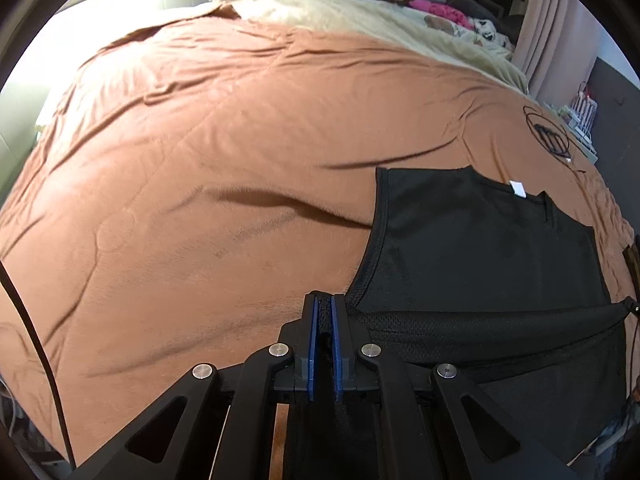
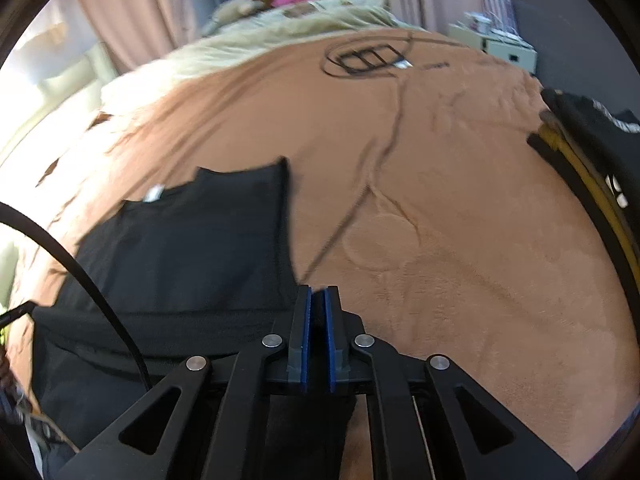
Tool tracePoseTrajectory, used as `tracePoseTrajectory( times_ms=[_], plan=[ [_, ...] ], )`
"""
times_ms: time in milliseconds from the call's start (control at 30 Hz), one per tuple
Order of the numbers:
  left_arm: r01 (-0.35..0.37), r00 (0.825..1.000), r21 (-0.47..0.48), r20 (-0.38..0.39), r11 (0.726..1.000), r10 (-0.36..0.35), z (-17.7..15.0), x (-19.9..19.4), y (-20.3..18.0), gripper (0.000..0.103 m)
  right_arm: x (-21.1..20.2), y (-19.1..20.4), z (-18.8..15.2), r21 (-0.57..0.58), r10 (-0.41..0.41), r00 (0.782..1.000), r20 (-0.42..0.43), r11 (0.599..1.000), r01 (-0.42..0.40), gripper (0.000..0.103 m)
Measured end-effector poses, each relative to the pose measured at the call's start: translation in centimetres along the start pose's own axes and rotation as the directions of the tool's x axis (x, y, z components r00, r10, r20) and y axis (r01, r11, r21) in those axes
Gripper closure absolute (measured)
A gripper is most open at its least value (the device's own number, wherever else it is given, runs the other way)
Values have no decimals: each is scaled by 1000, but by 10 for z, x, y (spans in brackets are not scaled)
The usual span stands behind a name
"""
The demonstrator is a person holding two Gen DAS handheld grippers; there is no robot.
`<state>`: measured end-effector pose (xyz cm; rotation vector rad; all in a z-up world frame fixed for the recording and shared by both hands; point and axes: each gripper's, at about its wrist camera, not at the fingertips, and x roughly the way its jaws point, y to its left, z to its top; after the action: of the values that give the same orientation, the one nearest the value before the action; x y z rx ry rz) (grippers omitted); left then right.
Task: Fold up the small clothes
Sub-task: 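Lift the hem with both tools and fold it toward the collar, then open both tools and release the folded hem onto the shirt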
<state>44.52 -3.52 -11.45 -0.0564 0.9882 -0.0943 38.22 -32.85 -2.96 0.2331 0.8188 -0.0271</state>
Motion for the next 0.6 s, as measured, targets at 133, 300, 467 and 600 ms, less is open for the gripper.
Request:
tracePoseTrajectory(
  times_ms=[133,300,467,600],
  plan=[
    [-13,1000,18,4,1000,13,-2,-7,1,59,-12,6,1,-19,10,999,36,1000,-9,30],
    [-3,1000,60,22,998,1,-5,-24,2,35,-28,9,-7,-101,52,999,18,994,-50,26],
    [-1,997,145,-71,989,11,-17,-17,-8,25,-29,7,-13,-153,61,995,-79,986,-73,26],
    [-22,992,216,-116,976,48,-30,-7,-16,25,-28,11,-20,-192,49,991,-125,979,-73,26]
  ],
)
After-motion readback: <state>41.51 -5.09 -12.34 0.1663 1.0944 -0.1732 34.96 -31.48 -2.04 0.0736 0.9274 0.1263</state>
